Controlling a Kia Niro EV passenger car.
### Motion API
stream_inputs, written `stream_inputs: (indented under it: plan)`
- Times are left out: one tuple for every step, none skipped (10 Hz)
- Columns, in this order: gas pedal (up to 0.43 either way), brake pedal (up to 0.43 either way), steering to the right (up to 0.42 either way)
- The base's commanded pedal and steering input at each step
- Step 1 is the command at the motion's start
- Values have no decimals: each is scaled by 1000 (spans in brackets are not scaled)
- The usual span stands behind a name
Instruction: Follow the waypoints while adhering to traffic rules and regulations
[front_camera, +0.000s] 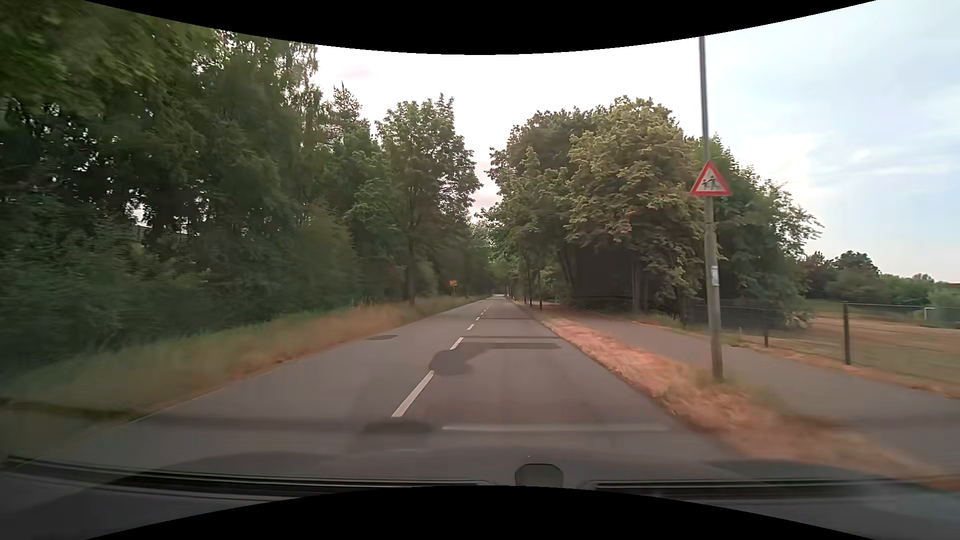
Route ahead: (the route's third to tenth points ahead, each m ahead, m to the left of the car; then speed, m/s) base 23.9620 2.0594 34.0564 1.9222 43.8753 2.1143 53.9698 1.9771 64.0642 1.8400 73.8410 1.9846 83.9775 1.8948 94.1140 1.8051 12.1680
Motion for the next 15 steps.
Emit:
stream_inputs:
  plan:
    - [110,0,0]
    - [110,0,0]
    - [110,0,0]
    - [110,0,0]
    - [130,0,0]
    - [150,0,0]
    - [150,0,1]
    - [150,0,2]
    - [150,0,0]
    - [150,0,-2]
    - [150,0,-3]
    - [150,0,-3]
    - [150,0,-3]
    - [150,0,-2]
    - [150,0,-2]
